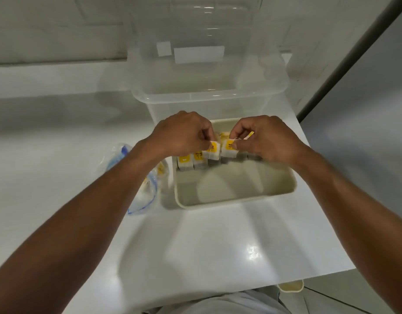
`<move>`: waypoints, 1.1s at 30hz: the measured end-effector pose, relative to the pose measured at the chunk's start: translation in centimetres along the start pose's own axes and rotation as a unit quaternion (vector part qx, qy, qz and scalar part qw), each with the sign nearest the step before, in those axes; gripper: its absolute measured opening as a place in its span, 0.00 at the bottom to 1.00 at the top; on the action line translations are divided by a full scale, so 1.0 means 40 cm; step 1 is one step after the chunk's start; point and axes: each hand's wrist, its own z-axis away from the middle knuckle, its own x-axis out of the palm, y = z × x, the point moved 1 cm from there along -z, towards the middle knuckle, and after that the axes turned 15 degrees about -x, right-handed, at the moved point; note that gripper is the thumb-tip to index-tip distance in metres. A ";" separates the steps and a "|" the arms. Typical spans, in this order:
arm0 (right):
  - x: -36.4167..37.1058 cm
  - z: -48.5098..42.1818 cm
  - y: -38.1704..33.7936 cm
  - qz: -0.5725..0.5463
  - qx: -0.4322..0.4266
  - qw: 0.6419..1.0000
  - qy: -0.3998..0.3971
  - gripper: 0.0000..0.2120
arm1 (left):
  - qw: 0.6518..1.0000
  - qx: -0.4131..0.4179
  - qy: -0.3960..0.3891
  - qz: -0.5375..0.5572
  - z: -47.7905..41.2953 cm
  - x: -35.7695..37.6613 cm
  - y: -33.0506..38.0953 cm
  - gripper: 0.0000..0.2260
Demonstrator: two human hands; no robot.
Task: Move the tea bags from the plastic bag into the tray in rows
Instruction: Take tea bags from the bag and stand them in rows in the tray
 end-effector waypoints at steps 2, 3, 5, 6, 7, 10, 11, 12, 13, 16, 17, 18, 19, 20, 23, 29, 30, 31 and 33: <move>0.009 -0.003 0.024 0.026 0.005 1.000 -0.016 0.06 | 1.000 -0.004 0.003 -0.023 -0.008 0.026 0.008 0.03; 0.014 -0.003 0.033 0.039 0.008 0.999 -0.024 0.06 | 0.999 -0.009 0.006 -0.038 -0.011 0.039 0.011 0.04; 0.028 0.001 0.050 0.061 0.013 0.997 -0.046 0.07 | 0.997 -0.023 0.015 -0.072 -0.016 0.064 0.015 0.05; 0.037 0.005 0.058 0.071 0.013 0.995 -0.065 0.07 | 0.995 -0.024 0.021 -0.092 -0.017 0.077 0.017 0.06; 0.046 0.009 0.065 0.080 0.011 0.993 -0.088 0.06 | 0.993 -0.021 0.023 -0.110 -0.018 0.088 0.019 0.06; 0.072 0.014 0.084 0.089 0.006 0.984 -0.154 0.04 | 0.992 -0.022 -0.004 -0.126 -0.023 0.108 0.018 0.05; 0.078 0.010 0.091 0.089 0.005 0.983 -0.160 0.04 | 0.991 -0.024 -0.010 -0.130 -0.028 0.113 0.018 0.05; 0.083 0.003 0.097 0.090 0.005 0.983 -0.158 0.04 | 0.990 -0.025 -0.009 -0.140 -0.036 0.117 0.018 0.05; 0.086 -0.006 0.103 0.090 0.007 0.984 -0.151 0.05 | 0.988 -0.026 0.002 -0.154 -0.045 0.122 0.019 0.05; 0.102 -0.037 0.117 0.098 0.004 0.987 -0.125 0.06 | 0.978 -0.041 0.060 -0.196 -0.068 0.139 0.023 0.04; 0.107 -0.045 0.120 0.110 0.001 0.987 -0.119 0.06 | 0.975 -0.047 0.072 -0.204 -0.075 0.147 0.021 0.04; 0.112 -0.052 0.123 0.124 0.002 0.986 -0.115 0.06 | 0.974 -0.051 0.079 -0.207 -0.081 0.153 0.020 0.04; 0.115 -0.059 0.126 0.132 0.005 0.985 -0.112 0.06 | 0.973 -0.056 0.081 -0.207 -0.086 0.156 0.019 0.04; 0.116 -0.065 0.129 0.131 0.011 0.985 -0.108 0.07 | 0.974 -0.062 0.080 -0.204 -0.090 0.157 0.019 0.03; 0.119 -0.080 0.139 0.116 0.027 0.988 -0.102 0.08 | 0.976 -0.074 0.069 -0.191 -0.101 0.152 0.018 0.02; 0.129 -0.066 0.147 0.150 0.024 0.987 -0.041 0.08 | 0.973 -0.068 0.081 -0.203 -0.097 0.160 0.015 0.04; 0.127 -0.057 0.145 0.160 0.018 0.986 -0.028 0.08 | 0.972 -0.063 0.096 -0.205 -0.091 0.158 0.015 0.04; 0.124 -0.045 0.142 0.168 0.015 0.986 -0.019 0.09 | 0.969 -0.052 0.118 -0.209 -0.083 0.155 0.016 0.06; 0.123 -0.020 0.136 0.176 0.024 0.984 -0.017 0.11 | 0.961 -0.036 0.156 -0.227 -0.057 0.152 0.019 0.12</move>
